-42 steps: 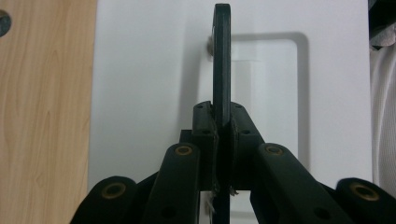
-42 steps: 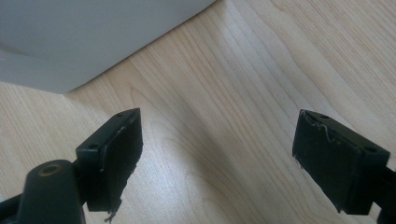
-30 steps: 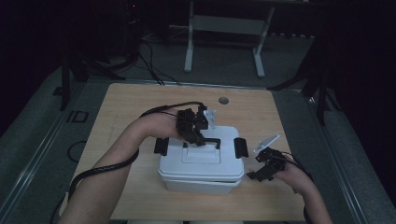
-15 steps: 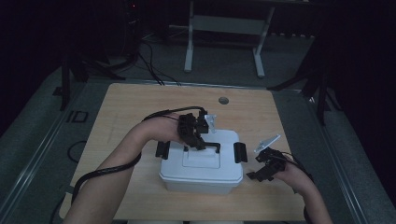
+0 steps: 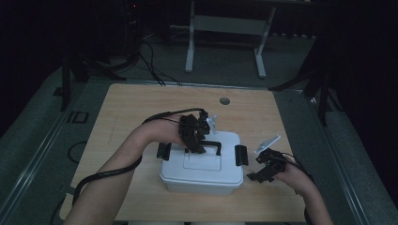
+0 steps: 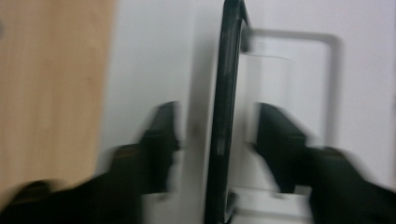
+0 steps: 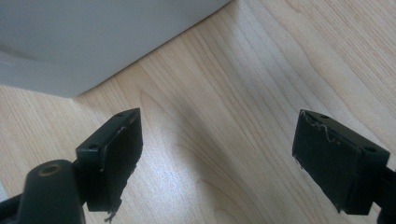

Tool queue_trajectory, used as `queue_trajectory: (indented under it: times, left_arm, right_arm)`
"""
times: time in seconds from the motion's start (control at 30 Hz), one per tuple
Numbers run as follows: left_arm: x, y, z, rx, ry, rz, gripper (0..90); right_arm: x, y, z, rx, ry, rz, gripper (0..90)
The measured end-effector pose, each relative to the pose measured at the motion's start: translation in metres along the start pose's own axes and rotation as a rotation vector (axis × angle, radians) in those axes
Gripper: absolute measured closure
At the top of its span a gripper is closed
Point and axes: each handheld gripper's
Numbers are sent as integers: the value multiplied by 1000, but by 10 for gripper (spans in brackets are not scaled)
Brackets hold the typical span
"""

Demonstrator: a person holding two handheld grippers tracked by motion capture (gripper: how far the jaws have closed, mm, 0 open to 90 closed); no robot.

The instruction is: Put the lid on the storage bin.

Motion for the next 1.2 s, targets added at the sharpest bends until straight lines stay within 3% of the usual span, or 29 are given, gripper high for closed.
queue_trajectory:
  times: [0.07, 0.17, 0.4, 0.5, 0.7, 0.87, 1.2]
  left_arm:
    - [3, -3, 2, -7, 20, 19, 354]
    - [6, -3, 3, -9, 10, 21, 261]
    - [16, -2, 5, -24, 31, 25, 181]
    - [21, -1, 5, -5, 44, 34, 170]
    - [38, -1, 10, -24, 90, 52, 153]
    - [49, 0, 20, -64, 112, 67, 153]
    - [74, 2, 32, -66, 159, 121, 152]
  right_arm:
    - [0, 0, 1, 0, 0, 1, 157]
    - [0, 0, 1, -1, 0, 1, 157]
    - [0, 0, 1, -1, 1, -2, 157]
    - [0, -1, 1, -1, 2, 3, 157]
    - [0, -1, 2, 0, 1, 2, 157]
    - [-1, -2, 2, -4, 5, -4, 157]
    - [-1, -3, 3, -2, 12, -5, 157]
Point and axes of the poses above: each handheld gripper's, and its own axes: z roughly backward along the jaws, x roughly out of its underside, y roughly to its right, and after that the axes turned 3 degrees about -z, right-handed
